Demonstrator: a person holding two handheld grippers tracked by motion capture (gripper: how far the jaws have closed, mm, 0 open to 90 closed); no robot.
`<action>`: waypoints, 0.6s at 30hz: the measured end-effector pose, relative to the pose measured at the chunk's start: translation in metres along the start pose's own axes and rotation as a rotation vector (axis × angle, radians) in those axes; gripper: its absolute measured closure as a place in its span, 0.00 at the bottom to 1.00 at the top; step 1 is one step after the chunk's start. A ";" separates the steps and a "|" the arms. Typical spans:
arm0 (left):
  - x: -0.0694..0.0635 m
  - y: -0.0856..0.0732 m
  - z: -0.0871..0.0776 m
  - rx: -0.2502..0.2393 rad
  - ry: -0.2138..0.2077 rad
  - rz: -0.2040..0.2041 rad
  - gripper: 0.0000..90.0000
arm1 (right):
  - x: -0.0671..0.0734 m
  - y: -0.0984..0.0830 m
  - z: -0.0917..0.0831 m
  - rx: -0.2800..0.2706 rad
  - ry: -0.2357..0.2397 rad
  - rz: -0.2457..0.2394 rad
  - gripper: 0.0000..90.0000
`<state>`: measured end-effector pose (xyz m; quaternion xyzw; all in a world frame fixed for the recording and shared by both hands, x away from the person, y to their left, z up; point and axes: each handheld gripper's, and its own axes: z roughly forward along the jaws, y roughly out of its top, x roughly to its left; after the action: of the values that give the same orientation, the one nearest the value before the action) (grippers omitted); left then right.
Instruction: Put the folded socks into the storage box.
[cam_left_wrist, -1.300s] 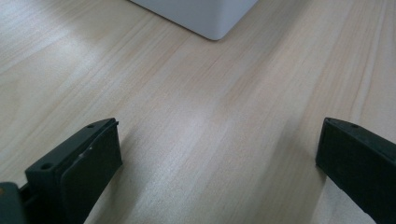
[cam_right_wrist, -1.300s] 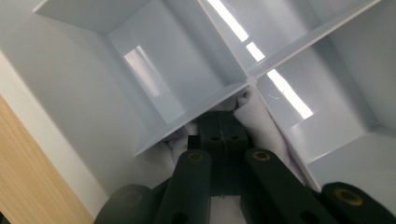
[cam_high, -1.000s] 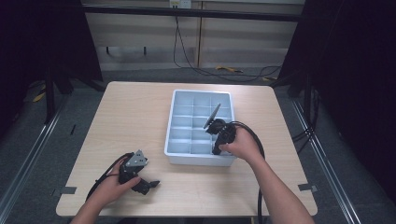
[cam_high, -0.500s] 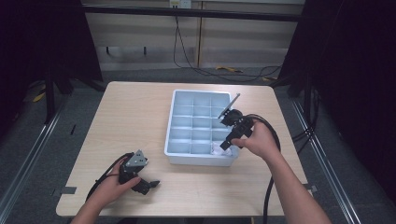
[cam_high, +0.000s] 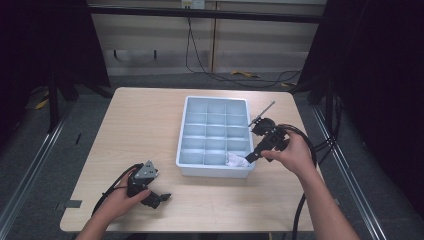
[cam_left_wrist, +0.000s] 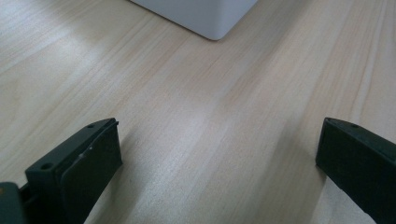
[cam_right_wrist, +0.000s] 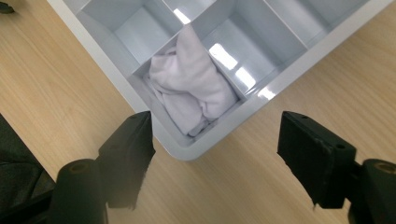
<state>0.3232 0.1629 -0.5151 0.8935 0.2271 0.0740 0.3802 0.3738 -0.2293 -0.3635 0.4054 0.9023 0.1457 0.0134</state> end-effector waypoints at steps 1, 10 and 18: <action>0.000 0.000 0.000 0.000 0.000 0.000 0.00 | 0.000 0.000 0.000 0.000 0.000 0.000 0.28; 0.000 0.000 0.000 0.001 -0.001 0.003 0.00 | -0.010 -0.020 -0.004 -0.021 -0.018 0.040 0.24; 0.000 0.000 0.000 0.000 0.002 0.000 0.00 | -0.018 -0.035 -0.003 -0.046 -0.022 0.053 0.23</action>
<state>0.3232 0.1629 -0.5151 0.8934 0.2276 0.0748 0.3801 0.3595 -0.2654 -0.3717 0.4302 0.8876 0.1621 0.0287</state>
